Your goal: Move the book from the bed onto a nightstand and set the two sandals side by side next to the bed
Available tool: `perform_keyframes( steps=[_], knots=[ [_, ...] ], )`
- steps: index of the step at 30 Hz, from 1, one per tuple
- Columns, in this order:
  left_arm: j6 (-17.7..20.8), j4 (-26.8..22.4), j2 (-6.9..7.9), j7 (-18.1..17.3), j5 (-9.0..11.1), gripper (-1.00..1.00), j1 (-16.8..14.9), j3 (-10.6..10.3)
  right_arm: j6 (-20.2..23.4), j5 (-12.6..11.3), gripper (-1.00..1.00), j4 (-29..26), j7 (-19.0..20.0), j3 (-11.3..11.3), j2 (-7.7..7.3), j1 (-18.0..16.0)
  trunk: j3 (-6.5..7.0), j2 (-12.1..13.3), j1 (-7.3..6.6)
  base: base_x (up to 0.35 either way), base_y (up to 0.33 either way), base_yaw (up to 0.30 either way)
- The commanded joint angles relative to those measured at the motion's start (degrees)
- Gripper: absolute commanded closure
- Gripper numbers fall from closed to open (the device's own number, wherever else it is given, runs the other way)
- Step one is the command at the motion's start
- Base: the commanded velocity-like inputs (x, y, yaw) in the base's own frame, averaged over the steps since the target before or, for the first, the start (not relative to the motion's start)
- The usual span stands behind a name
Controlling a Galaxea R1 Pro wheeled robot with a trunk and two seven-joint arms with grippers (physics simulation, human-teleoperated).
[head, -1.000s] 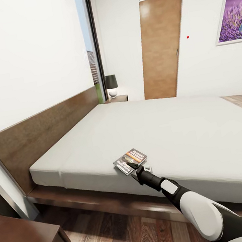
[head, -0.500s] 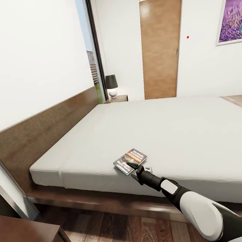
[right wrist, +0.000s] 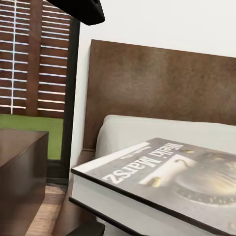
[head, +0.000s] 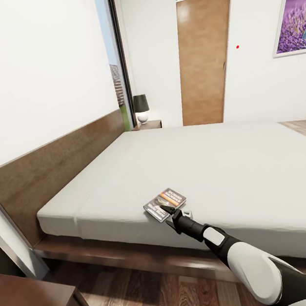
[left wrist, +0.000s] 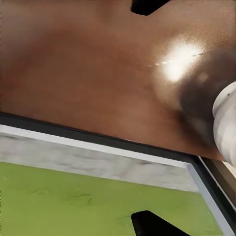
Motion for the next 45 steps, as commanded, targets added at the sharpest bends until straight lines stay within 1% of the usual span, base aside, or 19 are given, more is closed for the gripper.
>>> perform_keyframes(
  steps=[1, 24, 27, 45],
  knots=[
    [0.1, -0.1, 0.03, 0.5, 0.6, -1.00, -0.4, -0.4, 0.5, -0.4, -1.00, 0.0, 0.0, 0.0, 0.02, 0.0, -0.06, 0.0, 0.00, 0.050, 0.000, 0.000],
    [0.1, -0.1, -0.01, 0.5, 0.6, -1.00, -0.4, -0.4, 0.5, -0.4, -1.00, 0.0, 0.0, 0.0, 0.02, 0.0, -0.06, 0.0, 0.00, 0.009, 0.000, 0.000],
    [0.1, -0.1, 0.00, 0.5, 0.6, -1.00, -0.4, -0.4, 0.5, -0.4, -1.00, 0.0, 0.0, 0.0, 0.02, 0.0, -0.72, -0.1, 0.07, 0.000, 0.000, 0.000],
    [0.1, -0.1, -0.01, 0.5, 0.6, -1.00, -0.4, -0.4, 0.5, -0.4, -1.00, 0.0, 0.0, 0.0, 0.02, 0.0, -0.72, -0.1, 0.07, 0.000, 0.000, 0.000]
  ],
)
